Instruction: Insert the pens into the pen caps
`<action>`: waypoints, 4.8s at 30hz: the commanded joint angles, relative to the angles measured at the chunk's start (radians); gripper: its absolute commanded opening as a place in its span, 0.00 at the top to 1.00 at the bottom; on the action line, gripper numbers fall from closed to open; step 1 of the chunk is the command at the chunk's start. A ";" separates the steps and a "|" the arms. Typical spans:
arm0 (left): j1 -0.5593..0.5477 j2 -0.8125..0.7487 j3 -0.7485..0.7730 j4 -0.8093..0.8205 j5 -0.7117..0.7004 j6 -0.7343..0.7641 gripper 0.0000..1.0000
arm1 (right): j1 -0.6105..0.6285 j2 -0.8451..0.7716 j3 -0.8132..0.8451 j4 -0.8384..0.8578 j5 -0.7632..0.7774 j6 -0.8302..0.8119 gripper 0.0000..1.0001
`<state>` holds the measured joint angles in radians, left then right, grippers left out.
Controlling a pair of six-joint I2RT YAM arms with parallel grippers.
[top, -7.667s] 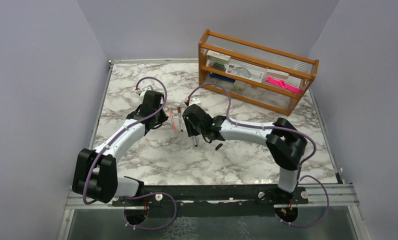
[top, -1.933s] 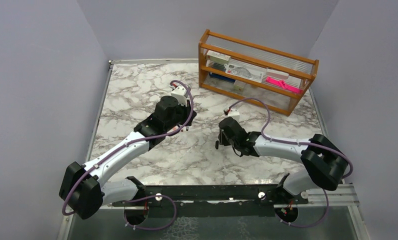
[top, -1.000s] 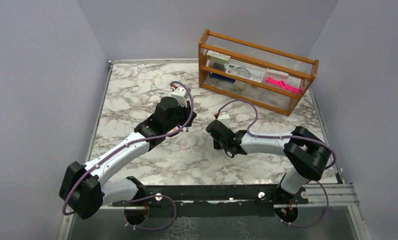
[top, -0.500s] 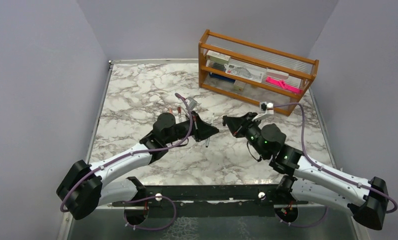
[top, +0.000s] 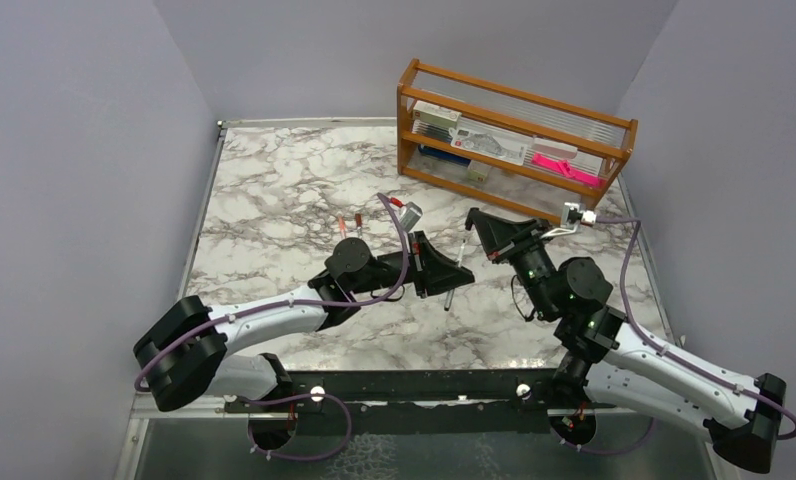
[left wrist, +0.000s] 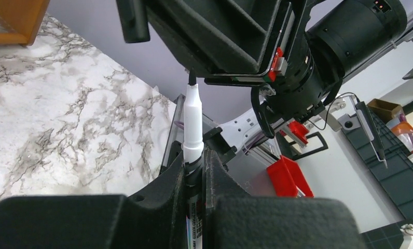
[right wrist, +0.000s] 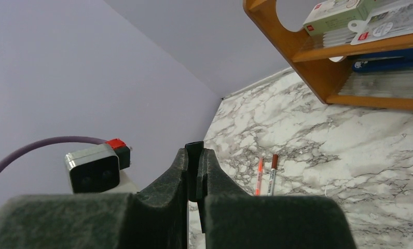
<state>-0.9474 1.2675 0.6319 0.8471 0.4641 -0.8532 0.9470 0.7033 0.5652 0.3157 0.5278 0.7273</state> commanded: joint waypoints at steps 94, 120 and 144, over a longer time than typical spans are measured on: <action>0.119 0.175 0.457 0.005 -0.019 0.173 1.00 | -0.004 -0.003 -0.183 -0.181 -0.368 0.035 0.99; 0.145 0.213 0.566 -0.043 0.008 0.193 1.00 | -0.004 0.038 -0.278 -0.198 -0.474 0.089 0.99; 0.146 0.098 0.157 -0.517 -0.540 0.296 1.00 | -0.004 -0.373 -0.008 -0.307 0.022 -0.227 0.44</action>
<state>-0.8032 1.3693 0.7551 0.5804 0.3214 -0.5682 0.9386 0.3431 0.5224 0.1902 0.4416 0.5678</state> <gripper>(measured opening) 0.104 0.554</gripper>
